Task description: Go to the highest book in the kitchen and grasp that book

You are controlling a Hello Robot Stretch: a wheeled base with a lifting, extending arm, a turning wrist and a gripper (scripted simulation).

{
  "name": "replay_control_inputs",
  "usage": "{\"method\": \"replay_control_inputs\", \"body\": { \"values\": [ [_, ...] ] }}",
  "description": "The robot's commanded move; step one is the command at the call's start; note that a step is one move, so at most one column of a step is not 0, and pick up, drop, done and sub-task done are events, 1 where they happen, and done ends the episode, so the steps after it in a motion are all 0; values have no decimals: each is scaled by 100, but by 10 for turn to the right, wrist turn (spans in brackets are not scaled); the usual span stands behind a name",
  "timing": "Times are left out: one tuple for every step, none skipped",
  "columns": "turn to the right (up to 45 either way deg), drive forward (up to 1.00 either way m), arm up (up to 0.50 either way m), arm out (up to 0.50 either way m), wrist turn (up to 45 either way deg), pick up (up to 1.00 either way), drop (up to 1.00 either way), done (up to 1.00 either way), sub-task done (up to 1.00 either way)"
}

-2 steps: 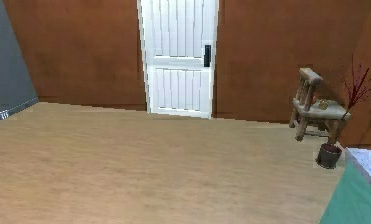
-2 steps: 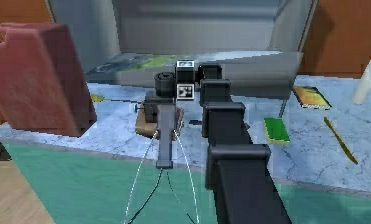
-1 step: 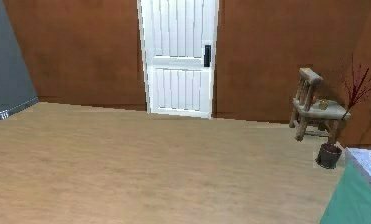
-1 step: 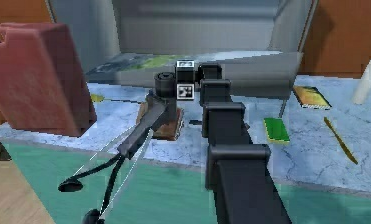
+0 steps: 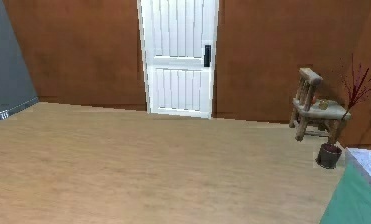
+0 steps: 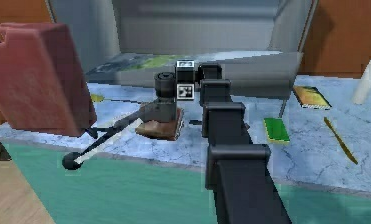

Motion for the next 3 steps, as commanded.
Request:
{"method": "replay_control_inputs", "body": {
  "values": [
    [0,0,0,0,450,0,0,0,0],
    [0,0,0,0,420,0,0,0,0],
    [0,0,-12,0,0,0,0,0,0]
  ]
}}
